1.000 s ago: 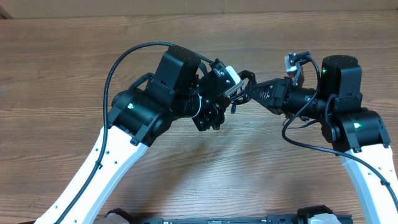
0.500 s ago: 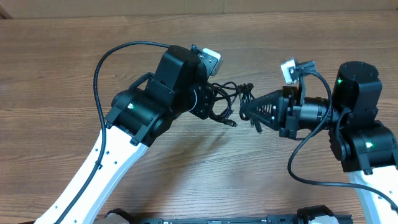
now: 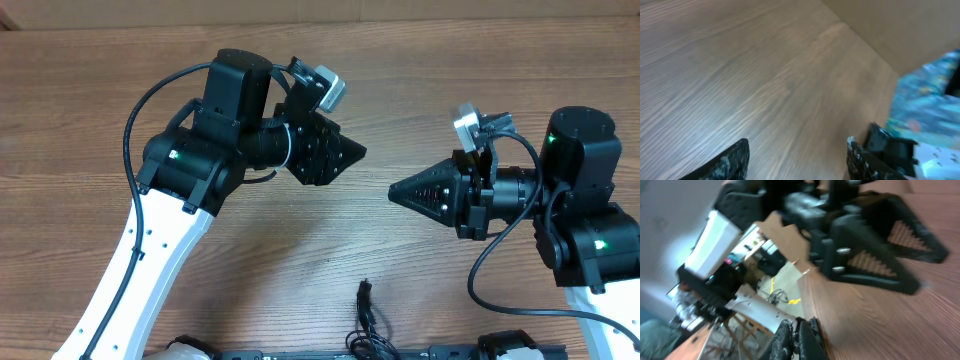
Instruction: Untangle cables
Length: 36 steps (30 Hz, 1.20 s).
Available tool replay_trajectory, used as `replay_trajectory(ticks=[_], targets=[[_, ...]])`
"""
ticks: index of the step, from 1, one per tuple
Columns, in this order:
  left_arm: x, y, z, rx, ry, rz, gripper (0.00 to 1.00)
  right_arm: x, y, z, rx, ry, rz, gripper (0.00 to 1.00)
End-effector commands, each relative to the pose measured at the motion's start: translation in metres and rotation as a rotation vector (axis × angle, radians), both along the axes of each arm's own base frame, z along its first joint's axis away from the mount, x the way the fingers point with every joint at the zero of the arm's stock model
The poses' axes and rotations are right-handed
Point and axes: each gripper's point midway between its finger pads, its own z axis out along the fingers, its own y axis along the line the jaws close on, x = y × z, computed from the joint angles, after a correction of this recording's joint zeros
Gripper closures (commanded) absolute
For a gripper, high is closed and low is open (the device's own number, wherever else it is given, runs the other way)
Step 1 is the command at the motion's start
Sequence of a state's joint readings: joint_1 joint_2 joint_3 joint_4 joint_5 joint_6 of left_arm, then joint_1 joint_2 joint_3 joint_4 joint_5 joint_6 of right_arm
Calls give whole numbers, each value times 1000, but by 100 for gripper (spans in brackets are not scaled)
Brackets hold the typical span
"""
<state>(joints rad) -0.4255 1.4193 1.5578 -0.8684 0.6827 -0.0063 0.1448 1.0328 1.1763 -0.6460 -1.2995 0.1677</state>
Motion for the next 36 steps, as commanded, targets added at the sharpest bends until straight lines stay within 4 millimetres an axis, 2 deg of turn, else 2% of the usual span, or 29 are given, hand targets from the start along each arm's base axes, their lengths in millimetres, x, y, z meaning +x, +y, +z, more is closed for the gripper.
replay_trajectory(ticks=[1, 2, 3, 5, 6, 7, 8, 9, 10, 11, 13, 14, 16, 18, 20, 23, 25, 28, 31, 36], targets=[[-4, 5, -2, 33, 12, 5, 56, 26, -8, -11, -71, 93, -199, 96], [5, 18, -15, 95, 67, 123, 68, 34, -13, -20, -105, 124, -261, 96], [5, 21, -18, 114, 73, 138, 72, 38, -16, -26, -128, 142, -298, 96], [3, 24, -23, 138, 82, 140, 73, 49, -25, -38, -171, 203, -397, 96], [3, 25, -24, 143, 82, 141, 71, 53, -29, -44, -192, 225, -435, 95], [3, 25, -24, 146, 78, 141, 63, 55, -33, -55, -228, 262, -471, 88], [3, 25, -24, 146, 78, 141, 59, 53, -36, -65, -262, 286, -479, 83], [4, 26, -24, 149, 77, 145, 55, 50, -40, -77, -312, 303, -483, 79], [7, 30, -26, 163, 81, 178, 50, 46, -46, -94, -380, 349, -501, 71], [8, 31, -27, 168, 82, 189, 48, 45, -48, -101, -405, 369, -506, 66], [11, 34, -28, 184, 75, 211, 34, 33, -50, -120, -477, 422, -460, 57], [13, 35, -29, 190, 73, 218, 30, 28, -51, -128, -504, 457, -441, 47], [13, 35, -28, 190, 69, 220, 29, 17, -54, -146, -564, 543, -408, 29], [15, 35, -29, 191, 67, 222, 27, 11, -55, -156, -605, 586, -384, 23], [18, 34, -34, 199, 80, 222, 25, -1, -55, -176, -703, 664, -352, 13], [22, 32, -45, 215, 108, 218, 26, -26, -37, -204, -804, 703, -246, 0], [24, 31, -48, 218, 112, 218, 26, -40, -32, -230, -904, 739, -262, 0], [25, 32, -48, 222, 108, 226, 25, -60, -17, -251, -949, 743, -200, 0], [32, 43, -51, 238, 138, 311, 24, -78, -6, -267, -979, 744, -151, 0], [44, 63, -52, 212, 195, 421, 20, -93, 6, -286, -1002, 733, -107, 0]])
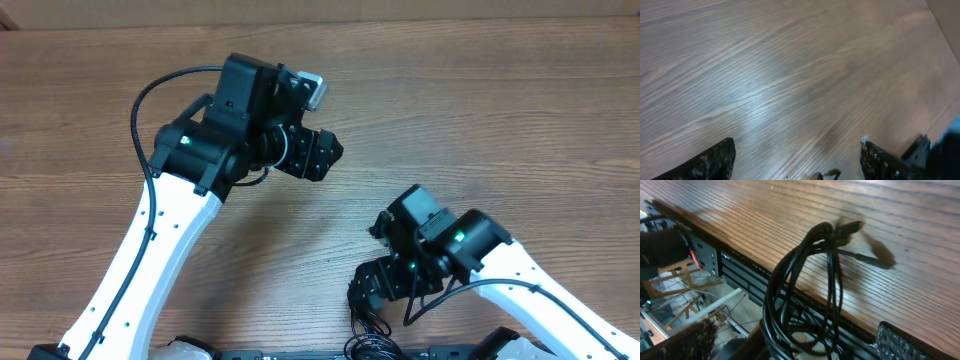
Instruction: Untangle cables
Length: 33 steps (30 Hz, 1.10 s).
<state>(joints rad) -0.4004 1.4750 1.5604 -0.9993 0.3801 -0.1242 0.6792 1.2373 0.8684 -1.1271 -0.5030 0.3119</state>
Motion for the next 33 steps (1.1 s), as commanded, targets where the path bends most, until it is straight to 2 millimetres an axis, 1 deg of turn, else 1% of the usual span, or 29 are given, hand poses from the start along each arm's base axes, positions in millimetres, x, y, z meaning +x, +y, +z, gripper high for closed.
replay_trajectory(ticks=[1, 2, 4, 7, 9, 10, 12, 13, 16, 17, 20, 22, 24, 25, 26, 29, 30, 31, 32, 33], targets=[[16, 21, 6, -25, 25, 143, 20, -11, 5, -17, -30, 28, -2, 0], [18, 26, 6, -31, 29, 157, 20, -17, 7, -26, -41, 42, 9, 0], [19, 28, 6, -37, 32, 161, 20, -28, 10, -42, -60, 69, 31, 1], [19, 28, 6, -36, 31, 161, 21, -32, 12, -51, -70, 76, 55, 13], [19, 28, 6, -35, 29, 158, 21, -29, 17, -52, -60, 68, 49, 35], [19, 28, 6, -35, 29, 158, 21, -26, 20, -52, -51, 62, 38, 59], [19, 28, 6, -35, 30, 158, 21, -21, 26, -51, -33, 51, 12, 92], [19, 28, 6, -35, 30, 158, 22, -17, 29, -50, -17, 39, 3, 96], [19, 28, 6, -35, 30, 158, 22, -10, 36, -46, 11, 14, 0, 96], [18, 27, 7, -41, 32, 153, 22, -4, 38, -41, 20, 7, -16, 96], [14, 20, 10, -79, 49, 121, 25, 25, 43, -22, 65, -38, -86, 96], [13, 17, 11, -104, 66, 128, 26, 44, 43, -11, 85, -69, -132, 96], [13, 19, 11, -109, 78, 143, 29, 78, 38, 10, 122, -123, -217, 96], [13, 19, 10, -109, 79, 143, 29, 88, 35, 16, 132, -137, -243, 96], [13, 19, 10, -108, 81, 144, 30, 101, 31, 25, 144, -156, -279, 96], [9, 19, 9, -107, 96, 139, 30, 132, 17, 52, 180, -208, -355, 96], [8, 19, 8, -104, 102, 140, 31, 140, 16, 65, 215, -240, -341, 96], [8, 19, 7, -103, 105, 140, 32, 144, 15, 74, 243, -265, -319, 96], [8, 19, 7, -105, 106, 139, 31, 152, 16, 92, 300, -321, -271, 96], [7, 18, 8, -112, 108, 133, 30, 156, 16, 106, 341, -362, -233, 96]])
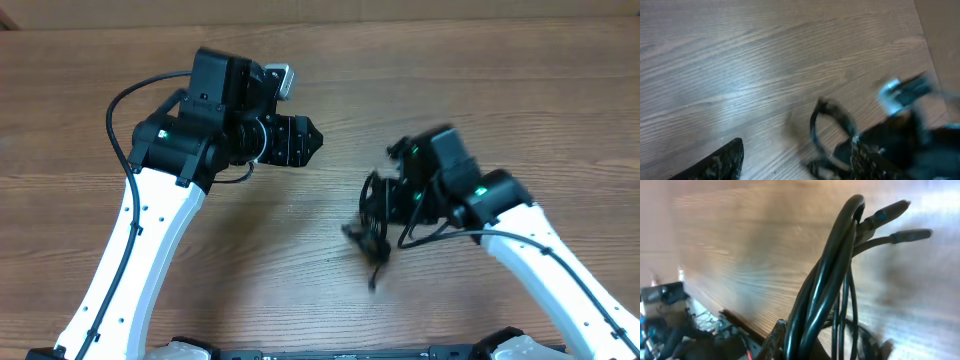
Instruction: Untangle cables
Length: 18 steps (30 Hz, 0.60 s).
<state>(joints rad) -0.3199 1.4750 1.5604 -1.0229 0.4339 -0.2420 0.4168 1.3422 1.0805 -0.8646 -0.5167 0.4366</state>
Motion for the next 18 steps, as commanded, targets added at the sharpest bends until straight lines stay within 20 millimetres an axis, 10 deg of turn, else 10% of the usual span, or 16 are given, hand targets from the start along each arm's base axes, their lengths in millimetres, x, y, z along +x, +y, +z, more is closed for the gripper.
replay_trajectory(ticks=[1, 7, 11, 18], targets=[[0, -3, 9, -42, 3, -4, 29, 13, 8, 53, 114, -189, 143, 96], [0, -2, 12, -72, 7, -16, 33, 15, 8, 119, 230, -476, 305, 96], [-15, -17, 31, -184, -81, -252, 56, 19, 0, 151, 290, -620, 319, 96], [-38, -37, 55, -332, -161, -467, 39, 4, 12, 191, 494, -693, 425, 96]])
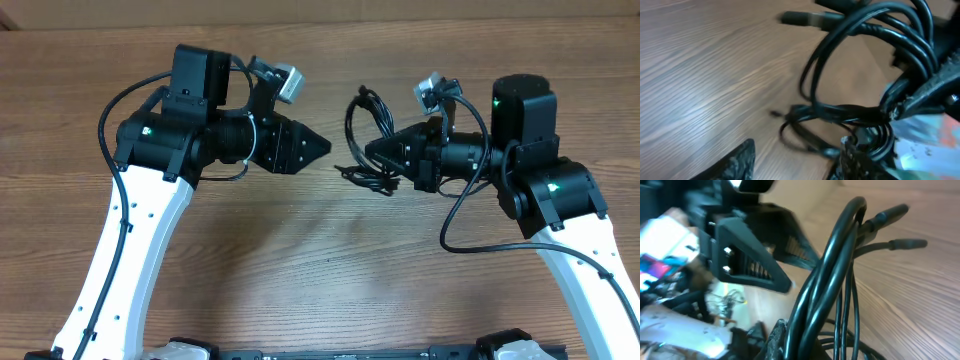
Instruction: Untangle cables
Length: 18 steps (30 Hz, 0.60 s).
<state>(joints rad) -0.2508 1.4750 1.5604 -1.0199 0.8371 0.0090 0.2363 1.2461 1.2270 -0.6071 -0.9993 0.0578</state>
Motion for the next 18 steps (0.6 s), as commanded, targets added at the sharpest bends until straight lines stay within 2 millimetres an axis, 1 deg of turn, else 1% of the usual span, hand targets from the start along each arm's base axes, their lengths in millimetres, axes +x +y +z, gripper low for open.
replay_trajectory(ticks=[1, 4, 6, 10, 12, 13, 14, 15, 17, 18], targets=[[-14, -13, 24, -111, -70, -137, 37, -16, 5, 33, 86, -29, 80, 96], [-14, -13, 23, -111, -70, -136, 34, -26, 8, 43, 127, -50, 150, 96], [-14, -13, 24, -111, -70, -136, 31, -34, 9, 48, 153, -59, 197, 96], [-12, -15, 26, -118, -91, -144, 27, -43, 10, 54, 184, -39, 250, 96], [-14, -21, 30, -132, -106, -165, 27, -51, 13, 56, 198, -32, 288, 96], [-16, -24, 31, -140, -112, -177, 30, -52, 14, 56, 199, -30, 293, 96], [-16, -26, 32, -142, -122, -184, 38, -54, 16, 56, 200, -25, 302, 96], [-16, -27, 33, -143, -127, -187, 51, -56, 17, 56, 200, -21, 309, 96], [-16, -28, 33, -143, -133, -191, 94, -57, 19, 56, 200, -20, 316, 96], [-16, -28, 33, -143, -132, -190, 96, -57, 19, 56, 200, -20, 315, 96]])
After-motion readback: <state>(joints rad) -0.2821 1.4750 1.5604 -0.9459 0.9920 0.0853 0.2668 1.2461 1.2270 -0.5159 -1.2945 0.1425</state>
